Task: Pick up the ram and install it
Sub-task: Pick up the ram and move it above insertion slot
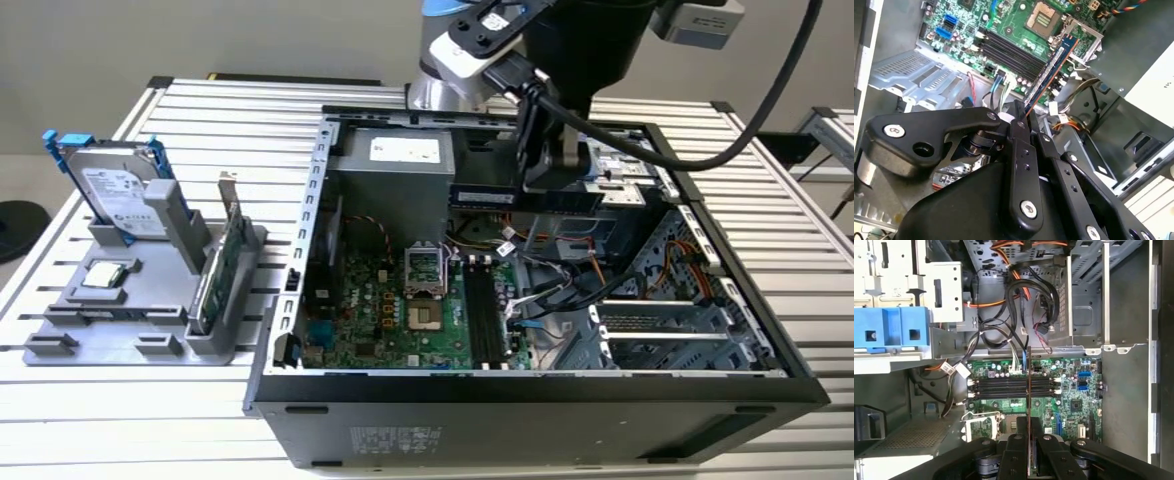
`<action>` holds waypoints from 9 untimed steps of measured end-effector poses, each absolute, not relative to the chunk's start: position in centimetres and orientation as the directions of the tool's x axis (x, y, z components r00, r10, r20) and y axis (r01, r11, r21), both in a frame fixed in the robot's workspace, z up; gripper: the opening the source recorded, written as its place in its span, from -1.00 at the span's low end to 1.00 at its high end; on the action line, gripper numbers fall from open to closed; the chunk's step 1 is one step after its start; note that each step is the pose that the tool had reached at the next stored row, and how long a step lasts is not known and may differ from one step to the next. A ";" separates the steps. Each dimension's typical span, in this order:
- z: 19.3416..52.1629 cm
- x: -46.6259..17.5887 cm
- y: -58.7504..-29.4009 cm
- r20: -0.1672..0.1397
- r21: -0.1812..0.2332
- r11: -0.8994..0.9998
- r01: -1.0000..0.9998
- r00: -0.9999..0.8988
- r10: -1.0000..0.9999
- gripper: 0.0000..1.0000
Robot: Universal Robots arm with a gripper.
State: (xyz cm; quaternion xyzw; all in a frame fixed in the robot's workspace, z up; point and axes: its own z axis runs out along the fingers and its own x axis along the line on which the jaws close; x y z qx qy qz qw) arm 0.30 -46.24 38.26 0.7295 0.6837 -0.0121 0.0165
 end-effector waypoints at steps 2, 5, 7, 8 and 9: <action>38.3 0.3 -45.7 -0.040 0.008 -0.065 0.998 0.065 0.997 -1.00; 38.3 0.3 -44.9 -0.040 0.008 -0.064 0.998 0.065 0.997 -1.00; 38.3 0.3 -44.3 -0.040 0.008 -0.064 0.998 0.065 0.997 -1.00; 38.3 0.3 -44.1 -0.040 0.008 -0.065 0.998 0.065 0.997 -1.00; 38.3 0.3 -43.8 -0.040 0.008 -0.064 0.998 0.065 0.997 -1.00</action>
